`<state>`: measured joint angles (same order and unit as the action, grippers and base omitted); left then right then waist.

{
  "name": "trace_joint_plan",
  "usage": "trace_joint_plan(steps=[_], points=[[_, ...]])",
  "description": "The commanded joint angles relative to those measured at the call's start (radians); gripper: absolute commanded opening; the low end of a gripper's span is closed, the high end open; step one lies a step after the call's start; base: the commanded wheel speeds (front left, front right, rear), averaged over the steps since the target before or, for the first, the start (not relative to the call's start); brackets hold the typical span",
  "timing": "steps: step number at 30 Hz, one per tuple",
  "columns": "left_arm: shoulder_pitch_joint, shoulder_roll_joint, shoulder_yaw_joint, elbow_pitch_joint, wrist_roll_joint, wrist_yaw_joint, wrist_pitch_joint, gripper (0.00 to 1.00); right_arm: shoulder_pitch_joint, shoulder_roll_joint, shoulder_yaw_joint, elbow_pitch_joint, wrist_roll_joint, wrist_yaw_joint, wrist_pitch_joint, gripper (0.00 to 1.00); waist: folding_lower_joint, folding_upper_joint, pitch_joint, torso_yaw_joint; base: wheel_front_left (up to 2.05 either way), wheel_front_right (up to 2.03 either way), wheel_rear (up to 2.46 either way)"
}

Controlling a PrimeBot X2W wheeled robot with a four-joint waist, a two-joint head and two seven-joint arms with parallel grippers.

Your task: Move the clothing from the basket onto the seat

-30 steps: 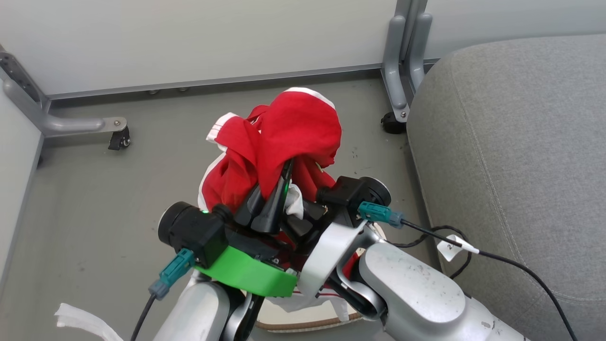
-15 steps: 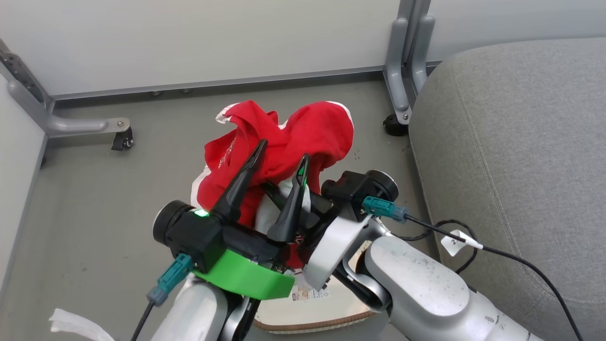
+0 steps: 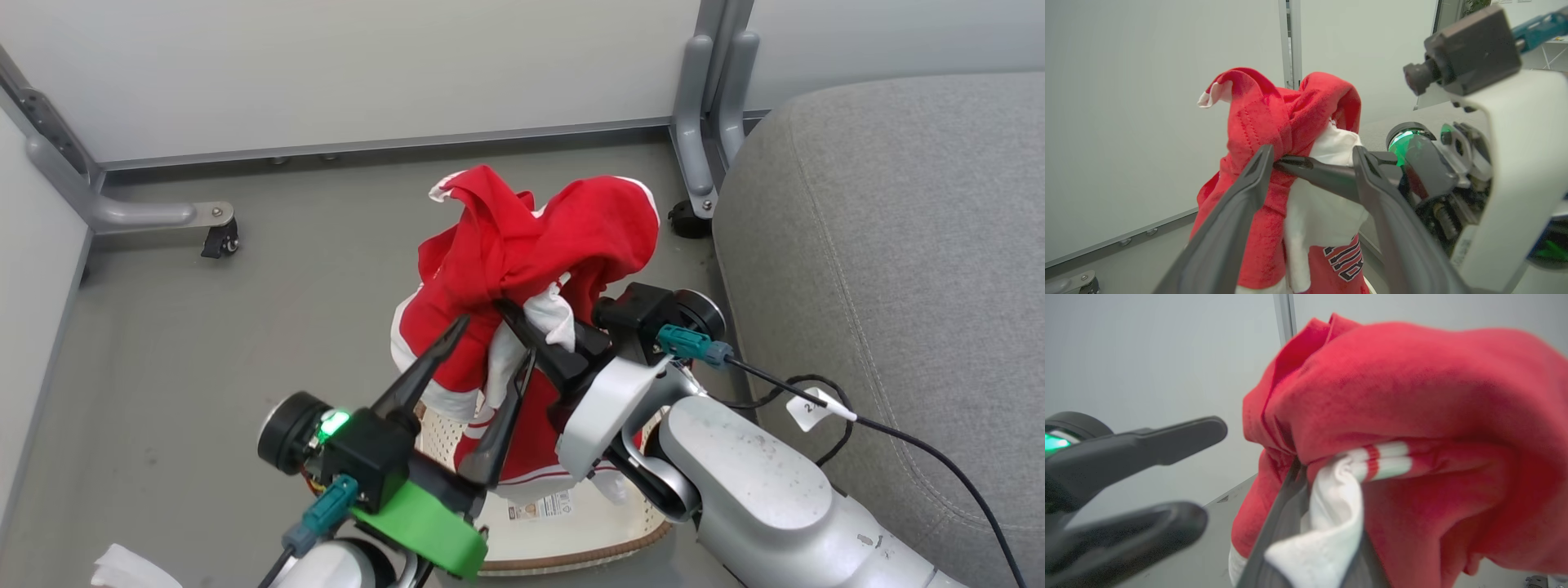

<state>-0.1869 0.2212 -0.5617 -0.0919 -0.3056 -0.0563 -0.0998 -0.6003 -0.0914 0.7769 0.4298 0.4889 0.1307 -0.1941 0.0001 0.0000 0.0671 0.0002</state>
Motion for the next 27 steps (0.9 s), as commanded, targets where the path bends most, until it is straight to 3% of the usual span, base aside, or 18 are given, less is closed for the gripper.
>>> trace_joint_plan(steps=[1, 17, 27], points=[[0.024, 0.014, -0.006, 0.004, 0.001, -0.006, 0.009, 1.0, -0.001, -0.004, -0.006, 0.006, -0.006, 0.0, -0.009, 0.0, -0.0001, 0.0, -0.001, 0.002, 0.0, 0.0, 0.0], [0.062, 0.055, -0.025, 0.04, 0.003, 0.007, 0.022, 1.0, 0.015, -0.017, -0.017, 0.041, -0.013, 0.0, -0.02, 0.0, -0.0001, 0.0, 0.008, 0.009, 0.0, 0.0, 0.0], [0.039, 0.061, -0.02, 0.047, 0.008, 0.02, 0.013, 1.0, 0.01, -0.021, -0.022, 0.041, -0.008, 0.0, -0.016, 0.0, -0.0001, 0.0, 0.032, -0.035, 0.0, 0.0, 0.0]])
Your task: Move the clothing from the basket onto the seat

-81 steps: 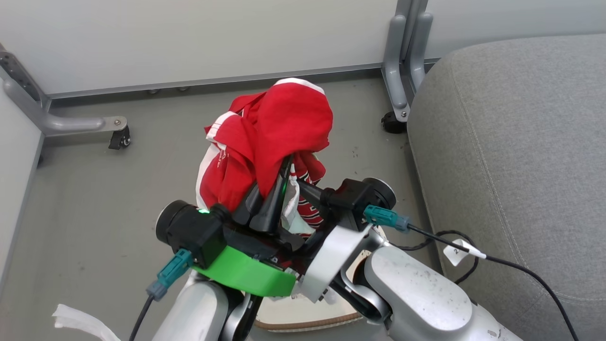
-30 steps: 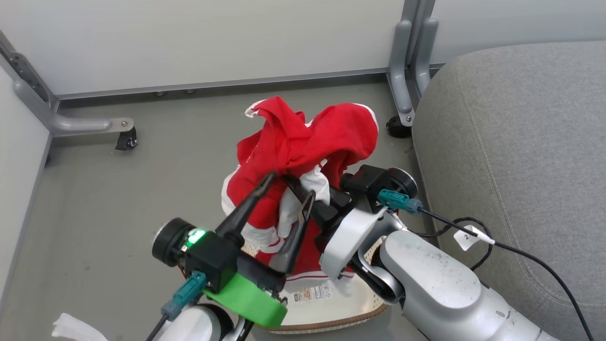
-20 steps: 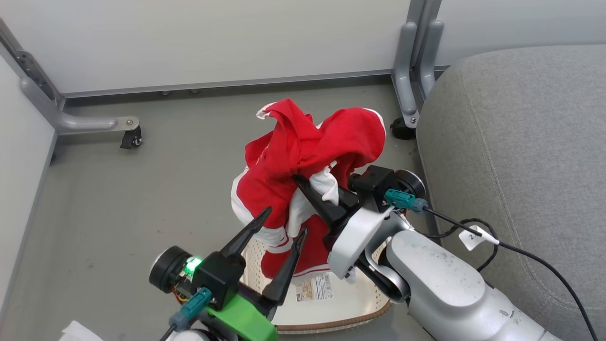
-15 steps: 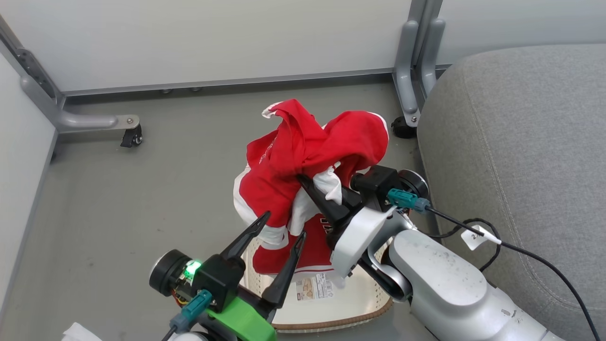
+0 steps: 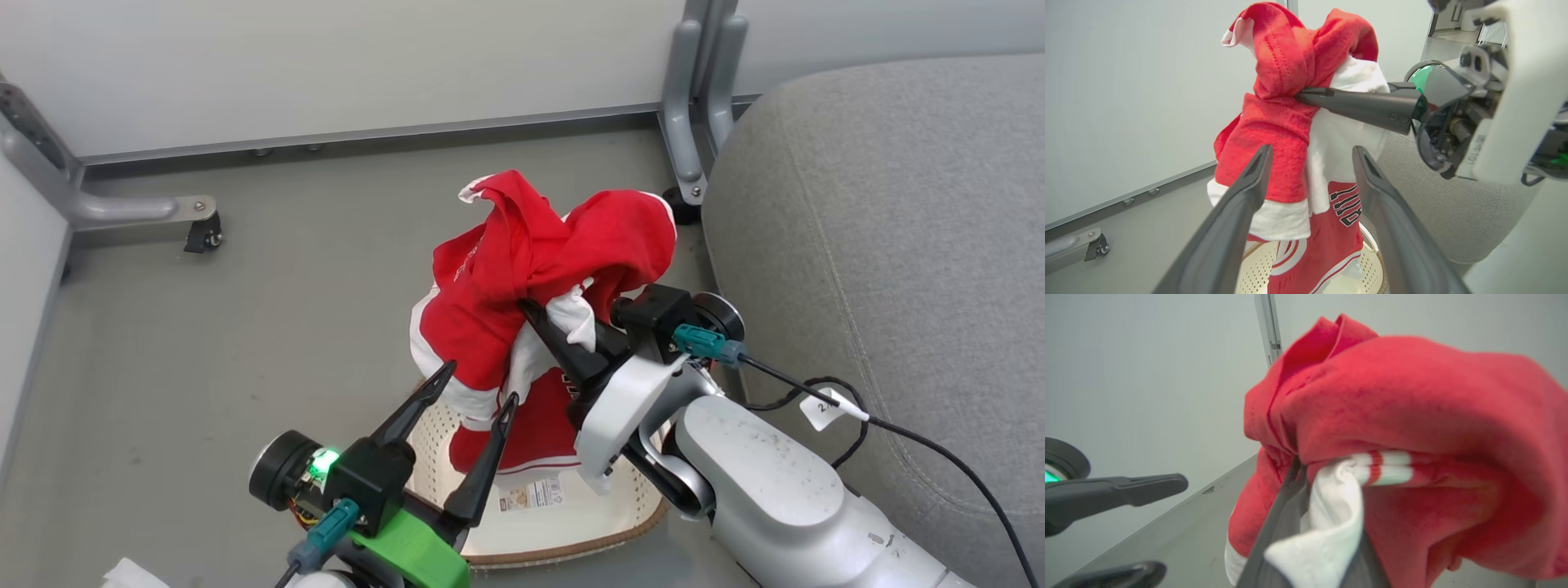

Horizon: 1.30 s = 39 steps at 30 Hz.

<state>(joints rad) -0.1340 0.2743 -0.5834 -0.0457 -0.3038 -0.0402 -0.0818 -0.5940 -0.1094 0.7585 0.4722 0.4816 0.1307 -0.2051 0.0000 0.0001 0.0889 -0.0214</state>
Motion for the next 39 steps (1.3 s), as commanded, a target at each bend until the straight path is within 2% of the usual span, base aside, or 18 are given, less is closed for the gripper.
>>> trace_joint_plan(steps=[1, 15, 26, 33, 39], points=[[-0.017, 0.009, 0.001, 0.002, 0.007, 0.004, -0.004, 1.0, 0.002, -0.003, -0.007, -0.002, -0.001, 0.0, -0.006, 0.0, 0.0, -0.0001, 0.015, -0.023, 0.0, 0.0, 0.0], [-0.059, 0.027, -0.009, -0.005, 0.024, 0.003, 0.016, 1.0, -0.002, 0.0, -0.049, -0.013, -0.01, 0.0, -0.025, 0.0, 0.0, -0.0001, 0.079, -0.212, 0.0, 0.0, 0.0], [-0.093, 0.053, -0.019, -0.034, 0.04, -0.001, 0.051, 1.0, 0.014, 0.003, -0.125, -0.043, -0.026, 0.0, -0.047, 0.0, 0.0, -0.0001, 0.145, -0.356, 0.0, 0.0, 0.0], [-0.126, 0.079, -0.016, -0.072, 0.052, -0.001, 0.078, 1.0, -0.003, 0.007, -0.199, -0.074, -0.041, 0.0, -0.057, 0.0, 0.0, -0.0001, 0.213, -0.418, 0.0, 0.0, 0.0], [-0.169, 0.083, -0.028, -0.098, 0.068, -0.013, 0.098, 1.0, -0.056, -0.021, -0.305, -0.089, -0.059, 0.0, -0.062, 0.0, 0.0, -0.0001, 0.268, -0.441, 0.0, 0.0, 0.0]])
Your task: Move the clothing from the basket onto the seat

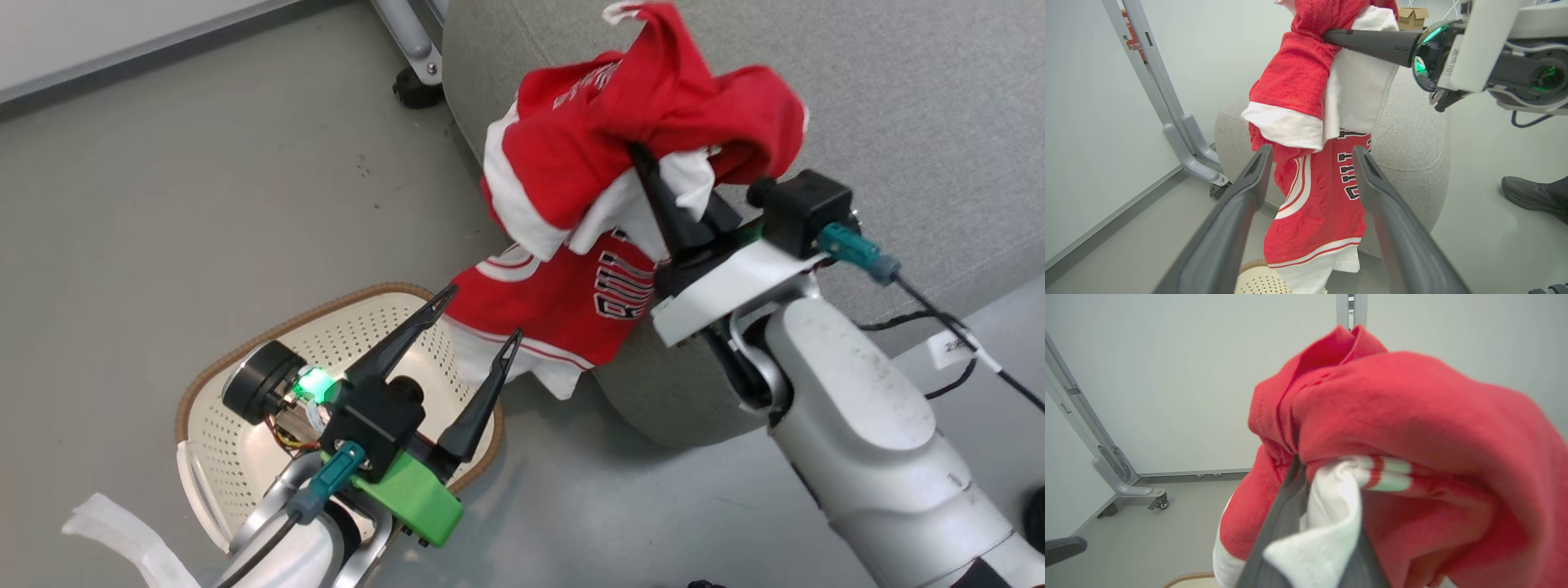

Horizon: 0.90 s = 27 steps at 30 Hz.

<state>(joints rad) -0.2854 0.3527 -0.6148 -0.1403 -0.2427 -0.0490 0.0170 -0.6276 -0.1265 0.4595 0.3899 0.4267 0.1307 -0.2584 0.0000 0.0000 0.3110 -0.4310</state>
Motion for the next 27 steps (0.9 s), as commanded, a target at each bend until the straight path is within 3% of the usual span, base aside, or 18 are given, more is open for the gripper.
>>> trace_joint_plan(steps=[1, 8, 20, 27], points=[[-0.027, 0.002, -0.001, -0.007, 0.01, -0.006, 0.003, 1.0, -0.038, -0.012, -0.031, -0.008, -0.007, 0.0, -0.009, 0.0, 0.0, 0.0, 0.057, -0.029, 0.0, 0.0, 0.0], [-0.092, -0.006, -0.028, -0.027, 0.035, -0.024, 0.01, 1.0, -0.181, -0.101, -0.196, -0.003, -0.012, 0.0, -0.009, 0.0, 0.0, 0.0, 0.136, 0.012, 0.0, 0.0, 0.0], [-0.208, -0.017, -0.065, -0.028, 0.067, -0.048, -0.011, 1.0, -0.484, -0.313, -0.399, 0.099, 0.019, 0.0, 0.025, 0.0, 0.0, 0.0, 0.284, 0.111, 0.0, 0.0, 0.0], [-0.247, -0.025, -0.082, -0.021, 0.077, -0.054, -0.023, 1.0, -0.454, -0.332, -0.449, 0.279, 0.029, 0.0, 0.056, 0.0, 0.0, 0.0, 0.349, 0.153, 0.0, 0.0, 0.0]])
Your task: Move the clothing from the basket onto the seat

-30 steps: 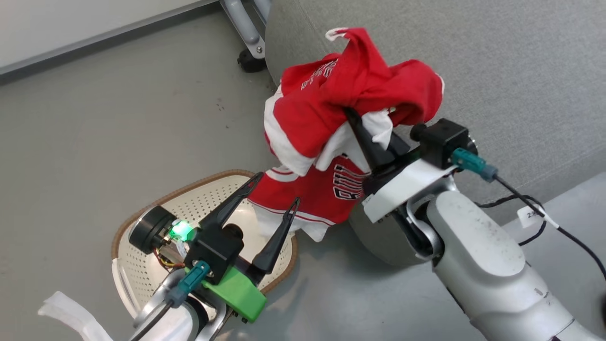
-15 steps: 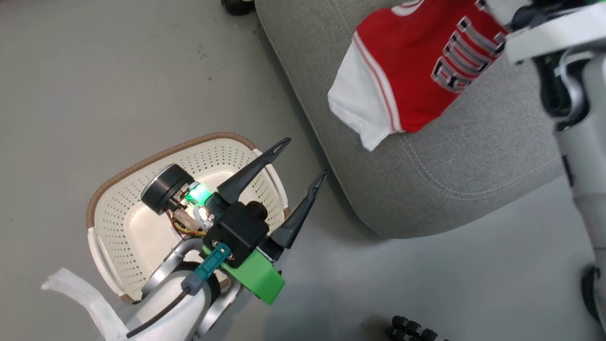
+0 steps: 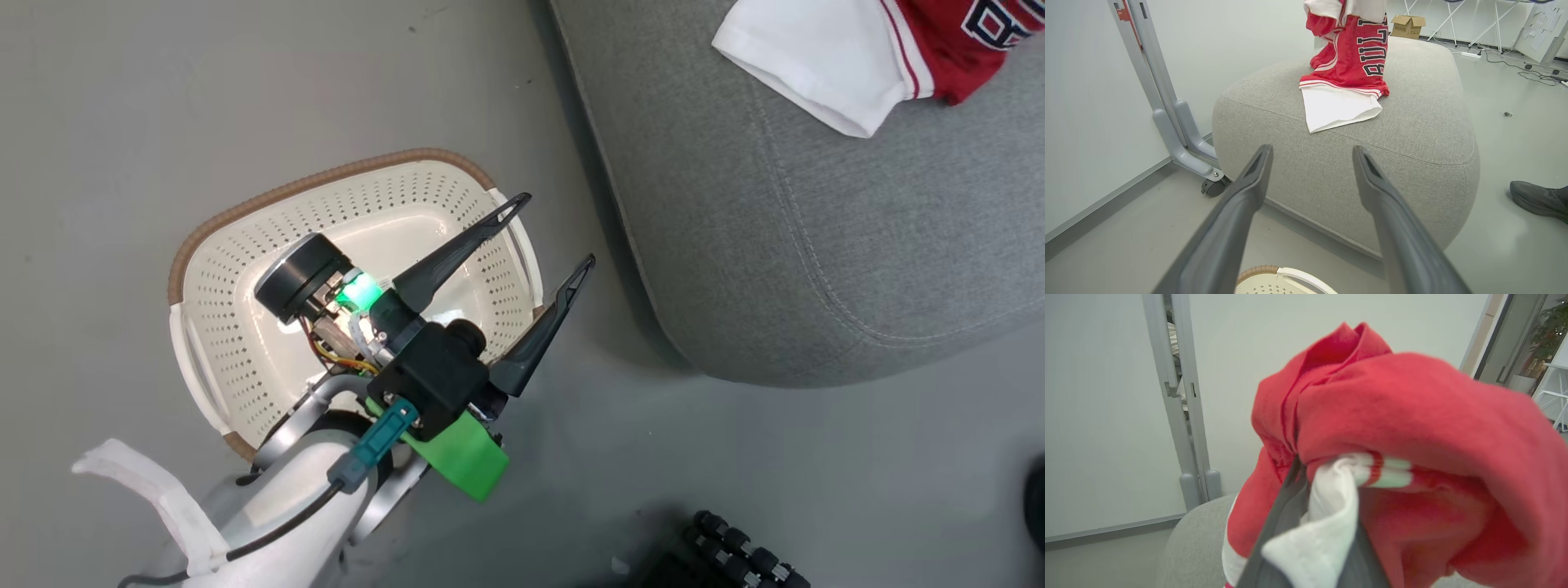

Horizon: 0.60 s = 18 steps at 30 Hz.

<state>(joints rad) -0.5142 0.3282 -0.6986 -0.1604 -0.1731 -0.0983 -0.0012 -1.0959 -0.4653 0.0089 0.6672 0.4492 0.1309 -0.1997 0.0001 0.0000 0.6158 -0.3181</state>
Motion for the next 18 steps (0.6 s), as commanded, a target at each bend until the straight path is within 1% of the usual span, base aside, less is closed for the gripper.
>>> trace_joint_plan(steps=[1, 6, 10, 11, 12, 13, 16, 18], points=[[-0.023, -0.001, 0.0, 0.001, 0.009, -0.005, -0.006, 1.0, 0.029, 0.013, 0.003, 0.033, 0.014, 0.0, -0.006, 0.0, -0.0001, 0.0, 0.053, 0.044, 0.0, 0.0, 0.0], [-0.035, 0.002, -0.004, 0.009, 0.01, -0.005, -0.009, 1.0, 0.071, 0.057, 0.016, 0.152, 0.051, 0.0, -0.03, 0.0, -0.0001, 0.0, 0.074, 0.05, 0.0, 0.0, 0.0], [-0.038, 0.006, -0.004, 0.015, 0.006, -0.001, -0.008, 1.0, 0.096, 0.081, 0.027, 0.223, 0.079, 0.0, -0.047, 0.0, -0.0001, 0.0, 0.076, 0.048, 0.0, 0.0, 0.0], [-0.037, 0.007, -0.003, 0.018, 0.004, 0.001, -0.01, 1.0, 0.102, 0.089, 0.03, 0.241, 0.083, 0.0, -0.049, 0.35, -0.0001, 0.0, 0.072, 0.046, 0.0, 0.0, 0.0], [-0.035, 0.007, -0.003, 0.02, 0.003, 0.002, -0.01, 1.0, 0.105, 0.094, 0.037, 0.25, 0.084, 0.0, -0.052, 0.61, -0.0001, 0.0, 0.068, 0.045, 0.0, 0.0, 0.0], [-0.033, 0.006, -0.003, 0.024, 0.0, 0.004, -0.013, 1.0, 0.111, 0.099, 0.041, 0.255, 0.085, 0.0, -0.058, 1.0, -0.0001, 0.0, 0.062, 0.044, 0.0, 0.0, 0.0], [-0.025, 0.004, 0.0, 0.032, -0.005, 0.012, -0.023, 1.0, 0.139, 0.108, 0.039, 0.27, 0.081, 0.0, -0.065, 1.0, -0.0001, 0.0, 0.042, 0.043, 0.0, 0.0, 0.0], [-0.017, 0.001, 0.002, 0.039, -0.009, 0.018, -0.031, 1.0, 0.16, 0.114, 0.019, 0.251, 0.074, 0.0, -0.067, 1.0, -0.0001, 0.0, 0.026, 0.044, 0.0, 0.0, 0.0]])
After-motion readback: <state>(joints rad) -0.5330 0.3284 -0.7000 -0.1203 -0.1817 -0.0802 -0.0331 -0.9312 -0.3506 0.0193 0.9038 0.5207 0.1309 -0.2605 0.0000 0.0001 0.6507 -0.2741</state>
